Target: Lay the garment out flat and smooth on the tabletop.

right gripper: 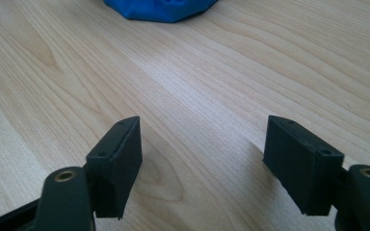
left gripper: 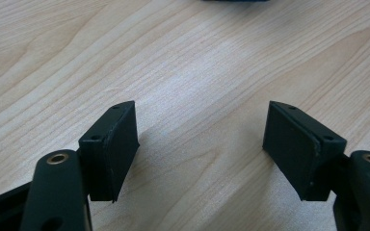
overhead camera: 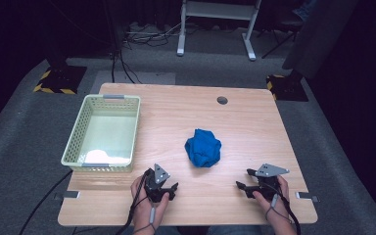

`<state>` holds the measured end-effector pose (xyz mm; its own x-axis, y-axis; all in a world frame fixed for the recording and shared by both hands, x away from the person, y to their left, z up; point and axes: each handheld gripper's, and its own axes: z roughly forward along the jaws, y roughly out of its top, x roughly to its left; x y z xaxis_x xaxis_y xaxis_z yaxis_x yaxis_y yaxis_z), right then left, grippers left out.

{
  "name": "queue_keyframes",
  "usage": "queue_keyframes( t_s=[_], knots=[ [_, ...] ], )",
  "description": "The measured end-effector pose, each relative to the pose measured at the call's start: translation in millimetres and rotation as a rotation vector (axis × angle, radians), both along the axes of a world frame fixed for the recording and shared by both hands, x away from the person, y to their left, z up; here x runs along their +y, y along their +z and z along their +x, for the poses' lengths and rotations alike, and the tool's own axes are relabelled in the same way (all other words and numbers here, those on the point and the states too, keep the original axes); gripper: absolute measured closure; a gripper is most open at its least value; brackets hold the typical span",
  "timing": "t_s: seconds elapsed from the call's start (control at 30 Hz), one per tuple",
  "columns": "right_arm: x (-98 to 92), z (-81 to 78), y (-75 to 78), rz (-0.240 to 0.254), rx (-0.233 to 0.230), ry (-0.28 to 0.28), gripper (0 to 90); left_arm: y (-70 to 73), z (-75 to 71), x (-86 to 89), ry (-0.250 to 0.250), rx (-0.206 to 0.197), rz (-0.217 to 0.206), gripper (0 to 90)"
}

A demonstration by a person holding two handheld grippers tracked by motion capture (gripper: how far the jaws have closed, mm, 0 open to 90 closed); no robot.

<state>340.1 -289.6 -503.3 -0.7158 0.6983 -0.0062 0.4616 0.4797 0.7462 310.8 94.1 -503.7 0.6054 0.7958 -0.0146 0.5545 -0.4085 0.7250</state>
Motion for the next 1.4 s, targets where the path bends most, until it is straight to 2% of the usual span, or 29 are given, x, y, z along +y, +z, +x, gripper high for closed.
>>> queue_keyframes(
  t_s=[1.03,1.1,1.33,1.4],
  knots=[
    [-0.6,0.5,0.2,0.001,0.004,-0.009,30.0,0.1,0.3,0.3,-0.004,0.003,-0.003,27.4],
    [-0.3,-0.2,0.3,0.002,0.001,-0.014,32.1,0.1,0.3,0.2,-0.004,0.003,-0.002,27.3],
    [6.3,2.2,8.6,0.033,0.008,0.0,33.0,0.2,0.3,0.0,-0.007,0.003,0.001,26.5],
    [9.3,2.8,13.4,0.031,-0.003,0.003,33.1,0.2,0.3,0.0,-0.007,0.004,0.0,26.5]
  ],
)
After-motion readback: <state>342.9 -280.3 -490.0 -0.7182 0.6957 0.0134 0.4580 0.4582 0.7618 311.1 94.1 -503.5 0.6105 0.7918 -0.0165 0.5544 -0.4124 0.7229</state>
